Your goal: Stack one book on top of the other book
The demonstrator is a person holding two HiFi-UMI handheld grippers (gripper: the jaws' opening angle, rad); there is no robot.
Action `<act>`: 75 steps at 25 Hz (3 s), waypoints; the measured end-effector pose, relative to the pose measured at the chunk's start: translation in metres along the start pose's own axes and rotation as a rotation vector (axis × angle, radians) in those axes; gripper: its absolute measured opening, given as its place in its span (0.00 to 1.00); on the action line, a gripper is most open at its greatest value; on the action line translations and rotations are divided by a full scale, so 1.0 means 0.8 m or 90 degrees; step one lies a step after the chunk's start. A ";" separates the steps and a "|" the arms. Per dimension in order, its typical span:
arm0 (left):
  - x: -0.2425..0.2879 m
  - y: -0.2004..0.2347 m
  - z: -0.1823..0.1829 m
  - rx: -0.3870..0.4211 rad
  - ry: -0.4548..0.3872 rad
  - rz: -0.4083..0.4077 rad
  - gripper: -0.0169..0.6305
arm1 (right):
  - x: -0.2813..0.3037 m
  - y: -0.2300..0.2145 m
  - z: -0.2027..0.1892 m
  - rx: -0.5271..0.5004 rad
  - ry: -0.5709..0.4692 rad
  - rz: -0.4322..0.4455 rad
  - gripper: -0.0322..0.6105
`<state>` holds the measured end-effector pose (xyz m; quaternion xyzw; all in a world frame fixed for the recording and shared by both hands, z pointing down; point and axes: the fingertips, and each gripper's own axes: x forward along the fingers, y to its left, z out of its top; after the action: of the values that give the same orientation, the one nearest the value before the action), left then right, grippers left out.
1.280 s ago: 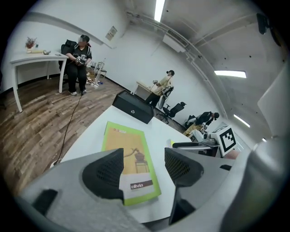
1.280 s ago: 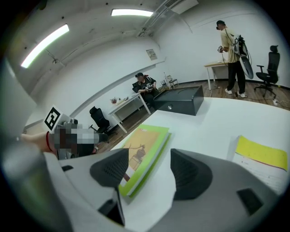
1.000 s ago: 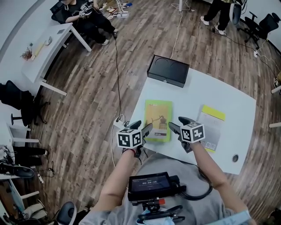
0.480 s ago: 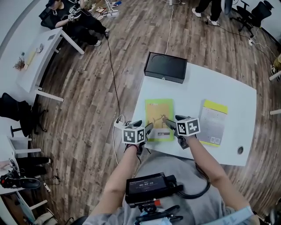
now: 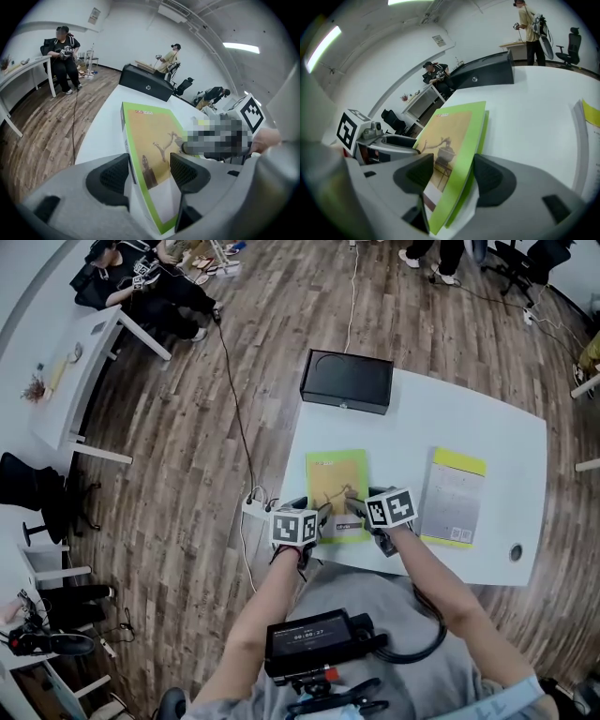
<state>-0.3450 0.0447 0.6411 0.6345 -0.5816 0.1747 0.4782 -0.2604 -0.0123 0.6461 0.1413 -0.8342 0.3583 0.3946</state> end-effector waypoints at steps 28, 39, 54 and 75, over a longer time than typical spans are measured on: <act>0.008 -0.017 -0.014 0.015 0.029 0.000 0.44 | -0.012 -0.007 -0.024 0.025 -0.004 -0.018 0.45; 0.051 -0.076 0.008 0.097 0.081 -0.049 0.44 | -0.058 -0.061 -0.045 0.116 -0.036 -0.058 0.45; 0.091 -0.117 0.032 0.118 0.095 -0.061 0.44 | -0.086 -0.112 -0.041 0.147 -0.073 -0.057 0.45; 0.047 -0.130 0.072 0.116 0.005 -0.010 0.48 | -0.165 -0.124 -0.028 0.275 -0.150 0.116 0.44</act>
<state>-0.2606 -0.0374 0.6006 0.6791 -0.5565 0.2261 0.4220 -0.1106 -0.0723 0.6036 0.1874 -0.7880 0.5431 0.2213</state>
